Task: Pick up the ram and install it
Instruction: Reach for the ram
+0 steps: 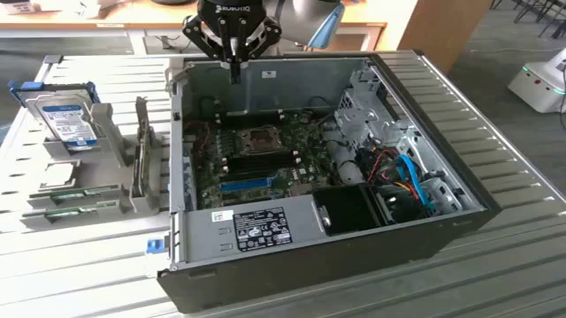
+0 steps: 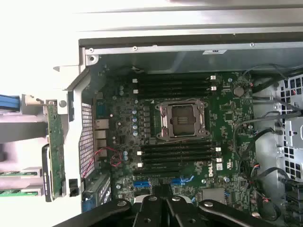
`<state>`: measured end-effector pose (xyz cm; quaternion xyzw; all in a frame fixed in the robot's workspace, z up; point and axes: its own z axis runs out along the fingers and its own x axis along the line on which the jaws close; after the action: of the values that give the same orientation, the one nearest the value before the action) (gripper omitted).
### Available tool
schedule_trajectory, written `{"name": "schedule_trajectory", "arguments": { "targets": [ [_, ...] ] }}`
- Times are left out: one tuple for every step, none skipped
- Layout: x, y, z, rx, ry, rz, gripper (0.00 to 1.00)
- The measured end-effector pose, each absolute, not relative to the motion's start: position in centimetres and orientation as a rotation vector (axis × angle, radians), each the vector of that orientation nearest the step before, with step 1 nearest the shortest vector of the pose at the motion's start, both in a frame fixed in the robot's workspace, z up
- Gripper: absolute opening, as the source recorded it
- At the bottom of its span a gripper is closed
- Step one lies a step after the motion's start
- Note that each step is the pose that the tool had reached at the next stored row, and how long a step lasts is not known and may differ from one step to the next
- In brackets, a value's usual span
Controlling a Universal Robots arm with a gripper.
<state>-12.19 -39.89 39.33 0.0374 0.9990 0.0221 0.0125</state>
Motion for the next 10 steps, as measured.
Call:
{"name": "schedule_trajectory", "arguments": {
  "targets": [
    [-12.19,-39.89,39.33,0.117,3.114,0.069,0.1],
    [-12.19,-39.89,39.33,0.117,3.114,0.069,0.1],
    [-12.19,-39.89,39.33,0.117,3.114,0.069,0.1],
    [-12.19,-39.89,39.33,0.117,3.114,0.069,0.1],
    [-12.19,-39.89,39.33,0.117,3.114,0.069,0.1],
    [-12.19,-39.89,39.33,0.117,3.114,0.069,0.1],
    [-12.19,-39.88,39.33,0.117,3.114,0.069,0.1],
    [-12.19,-39.88,39.33,0.117,3.114,0.069,0.1],
    [-12.19,-39.88,39.33,0.117,3.114,0.069,0.1],
    [-12.19,-39.89,39.33,0.117,3.114,0.069,0.1]
  ]
}}
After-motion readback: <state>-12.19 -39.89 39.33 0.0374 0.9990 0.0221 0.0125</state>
